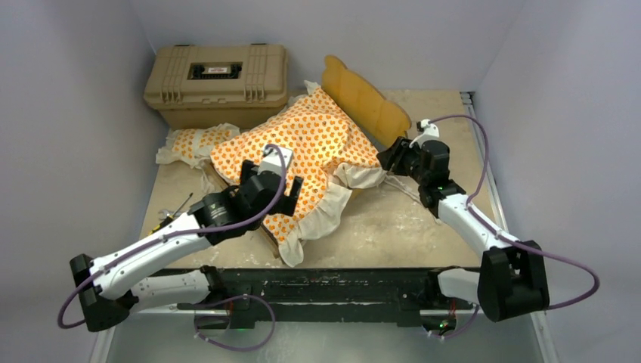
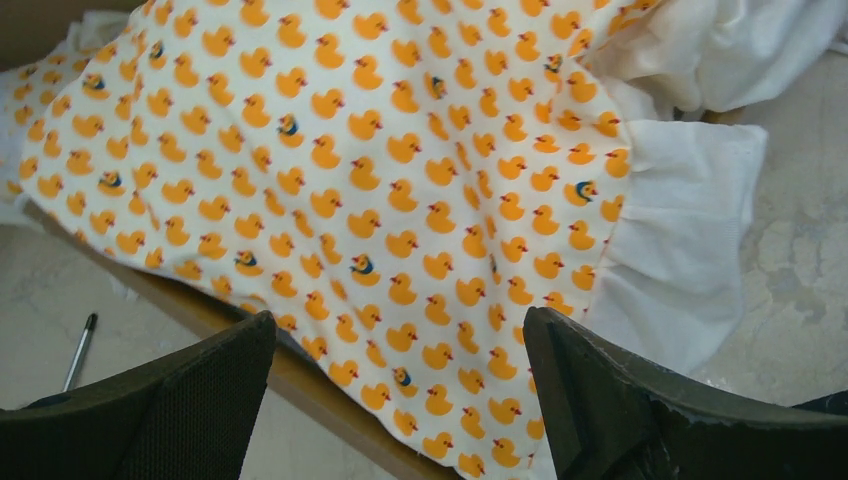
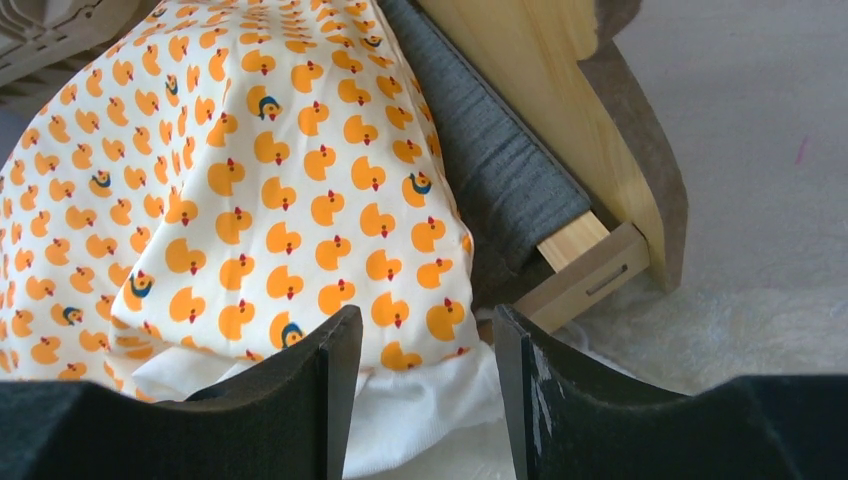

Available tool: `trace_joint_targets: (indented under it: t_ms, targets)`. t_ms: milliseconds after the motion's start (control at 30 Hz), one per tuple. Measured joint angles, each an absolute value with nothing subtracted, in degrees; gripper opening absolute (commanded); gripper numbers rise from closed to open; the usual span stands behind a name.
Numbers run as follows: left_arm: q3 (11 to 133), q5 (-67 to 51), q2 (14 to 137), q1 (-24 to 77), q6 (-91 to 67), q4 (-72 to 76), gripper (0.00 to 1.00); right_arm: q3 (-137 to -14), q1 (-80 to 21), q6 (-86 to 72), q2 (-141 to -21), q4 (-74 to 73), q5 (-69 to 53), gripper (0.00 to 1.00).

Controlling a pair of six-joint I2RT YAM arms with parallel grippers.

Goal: Set up the pet bed
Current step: Tie the ropes to the bed frame, then adjust the mattress on the bed frame.

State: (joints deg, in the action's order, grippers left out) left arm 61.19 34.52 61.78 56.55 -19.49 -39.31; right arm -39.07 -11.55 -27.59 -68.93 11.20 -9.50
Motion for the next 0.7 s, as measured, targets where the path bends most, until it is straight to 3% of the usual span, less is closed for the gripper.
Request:
trace_joint_targets:
  t_ms: [167, 267, 367, 467, 700]
  targets:
    - [53.3, 39.2, 55.7, 55.4, -28.6, -40.3, 0.94, -39.5, -13.8, -26.7, -73.1, 14.2, -6.5, 0.53]
    - [49.5, 40.1, 57.1, 55.0, -31.5, -39.8, 0.94, -40.0, -14.5, -26.0, -75.5, 14.9, -5.4, 0.45]
    - [46.8, 40.5, 59.1, 54.7, -33.9, -39.8, 0.93, -40.7, -14.8, -25.2, -78.3, 15.2, -4.3, 0.27]
    - [45.2, 41.0, 60.4, 54.7, -36.6, -39.5, 0.91, -40.7, -15.0, -24.3, -79.0, 15.0, -2.7, 0.0]
    - [42.7, 42.8, 60.5, 54.4, -41.5, -39.4, 0.89, -42.6, -15.1, -22.7, -77.4, 12.4, 6.2, 0.0]
